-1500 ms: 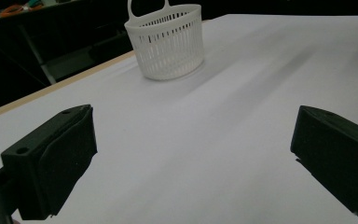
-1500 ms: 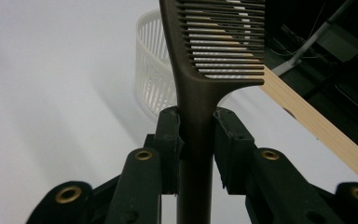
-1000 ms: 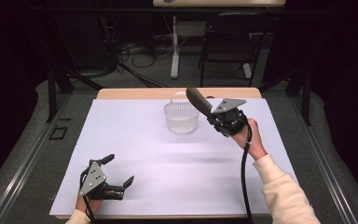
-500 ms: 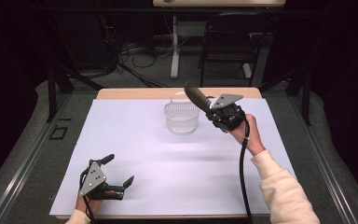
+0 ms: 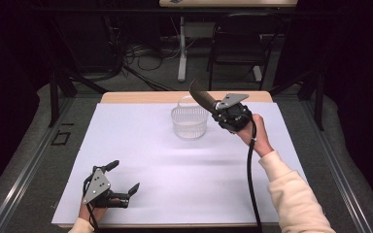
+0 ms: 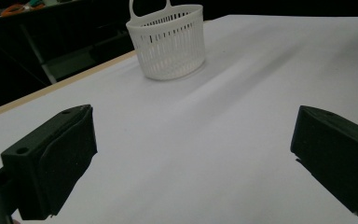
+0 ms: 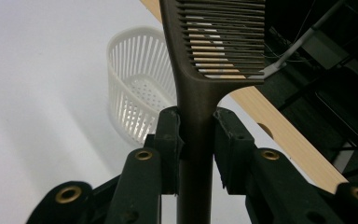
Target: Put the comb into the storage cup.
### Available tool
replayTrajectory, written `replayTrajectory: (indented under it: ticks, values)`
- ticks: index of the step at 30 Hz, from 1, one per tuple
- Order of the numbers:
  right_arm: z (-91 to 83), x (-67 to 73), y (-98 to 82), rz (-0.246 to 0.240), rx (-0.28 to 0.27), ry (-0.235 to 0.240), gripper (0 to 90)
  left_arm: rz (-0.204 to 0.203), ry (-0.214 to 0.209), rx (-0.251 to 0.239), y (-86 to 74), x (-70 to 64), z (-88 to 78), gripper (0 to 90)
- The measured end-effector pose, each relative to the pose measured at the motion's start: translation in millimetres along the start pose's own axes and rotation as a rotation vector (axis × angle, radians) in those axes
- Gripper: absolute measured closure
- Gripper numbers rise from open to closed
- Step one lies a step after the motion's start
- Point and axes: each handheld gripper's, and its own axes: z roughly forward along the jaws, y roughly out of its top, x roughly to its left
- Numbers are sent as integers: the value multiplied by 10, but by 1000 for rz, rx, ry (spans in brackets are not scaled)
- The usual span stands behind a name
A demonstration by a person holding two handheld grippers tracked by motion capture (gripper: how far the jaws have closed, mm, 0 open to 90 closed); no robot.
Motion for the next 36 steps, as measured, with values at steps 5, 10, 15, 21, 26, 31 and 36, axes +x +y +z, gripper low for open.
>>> replayTrajectory:
  ticks: [5, 10, 15, 21, 26, 31, 36]
  values:
    - [24, -18, 45, -6, -4, -7, 728, -1, -2, 0, -1, 3, 2, 3]
    - [42, -34, 83, -4, -8, -14, 728, -4, 0, -3, 1, 4, -1, 4]
    - [75, -38, 109, -9, -13, -17, 727, -5, 1, -5, 2, 0, -4, 4]
    - [116, -32, 142, -9, -21, -22, 727, -8, 4, -7, 3, 6, -8, 4]
    - [152, -27, 163, -11, -27, -25, 727, -7, 3, -6, 4, 3, -8, 4]
    - [172, -43, 202, -12, -31, -35, 727, -9, 2, -5, 4, 1, -6, 4]
    - [199, -56, 237, -8, -35, -37, 727, -9, 4, -8, 4, 2, -9, 4]
